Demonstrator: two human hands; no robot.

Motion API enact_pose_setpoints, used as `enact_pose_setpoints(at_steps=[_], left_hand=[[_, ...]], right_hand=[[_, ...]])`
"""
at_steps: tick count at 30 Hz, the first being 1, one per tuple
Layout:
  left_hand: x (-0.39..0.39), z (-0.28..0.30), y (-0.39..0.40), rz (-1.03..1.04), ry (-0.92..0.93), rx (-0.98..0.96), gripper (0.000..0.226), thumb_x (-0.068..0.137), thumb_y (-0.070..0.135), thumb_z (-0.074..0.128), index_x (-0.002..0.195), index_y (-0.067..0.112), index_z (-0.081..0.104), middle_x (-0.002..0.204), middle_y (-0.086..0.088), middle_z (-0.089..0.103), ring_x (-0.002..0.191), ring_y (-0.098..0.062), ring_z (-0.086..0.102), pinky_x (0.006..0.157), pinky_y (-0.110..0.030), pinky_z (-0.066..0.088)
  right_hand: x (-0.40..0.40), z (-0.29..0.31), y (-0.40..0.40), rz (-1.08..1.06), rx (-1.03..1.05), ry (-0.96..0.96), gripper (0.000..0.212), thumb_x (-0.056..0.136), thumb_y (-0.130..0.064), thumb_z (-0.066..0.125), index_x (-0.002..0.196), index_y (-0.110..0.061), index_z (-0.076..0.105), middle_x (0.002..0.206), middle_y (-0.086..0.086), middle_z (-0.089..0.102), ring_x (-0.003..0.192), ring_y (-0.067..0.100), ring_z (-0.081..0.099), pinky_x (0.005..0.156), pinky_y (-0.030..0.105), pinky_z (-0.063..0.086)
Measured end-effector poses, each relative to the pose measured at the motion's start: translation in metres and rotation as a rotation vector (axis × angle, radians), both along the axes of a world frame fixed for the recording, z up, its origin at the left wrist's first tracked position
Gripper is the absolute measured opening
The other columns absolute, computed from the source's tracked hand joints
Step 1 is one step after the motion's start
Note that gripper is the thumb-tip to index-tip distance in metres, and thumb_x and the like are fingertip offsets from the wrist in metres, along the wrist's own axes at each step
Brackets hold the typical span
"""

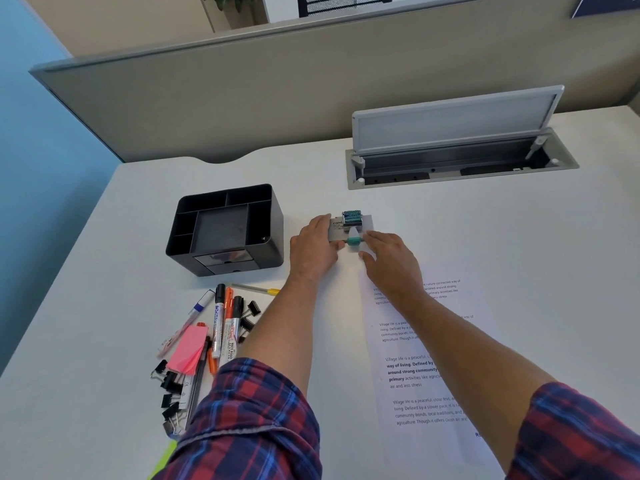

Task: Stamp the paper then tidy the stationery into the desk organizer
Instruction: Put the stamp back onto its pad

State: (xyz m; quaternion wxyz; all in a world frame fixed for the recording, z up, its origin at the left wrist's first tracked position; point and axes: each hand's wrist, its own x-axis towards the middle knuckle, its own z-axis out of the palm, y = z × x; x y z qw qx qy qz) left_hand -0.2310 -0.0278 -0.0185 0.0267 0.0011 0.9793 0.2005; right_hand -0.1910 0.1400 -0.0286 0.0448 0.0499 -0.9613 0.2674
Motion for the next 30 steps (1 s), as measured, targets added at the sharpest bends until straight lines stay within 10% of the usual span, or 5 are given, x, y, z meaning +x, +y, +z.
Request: enact_pose_setpoints(at_steps=[21,30], left_hand=[[0.039,0.003,0.013,0.037,0.088,-0.044,0.04,0.099,0.024,0.057,0.134,0.006,0.051,0.136,-0.007,0.05,0.117,-0.028,0.057,0.095,-0.04,0.046],[0.092,0.005,0.009,-0.046,0.224,-0.164,0.061,0.104,0.042,0.039,0.155,0.009,0.035,0.16,-0.007,0.036,0.15,-0.022,0.028,0.12,-0.039,0.022]], right_hand=[[0.022,0.002,0.009,-0.008,0.024,0.098,0.045,0.098,-0.031,0.06,0.136,-0.008,0.061,0.14,0.006,0.06,0.128,0.026,0.055,0.101,0.039,0.047],[0.048,0.006,0.011,-0.014,0.105,0.164,0.057,0.105,-0.045,0.042,0.153,-0.015,0.041,0.158,0.001,0.039,0.147,0.017,0.035,0.116,0.034,0.032]])
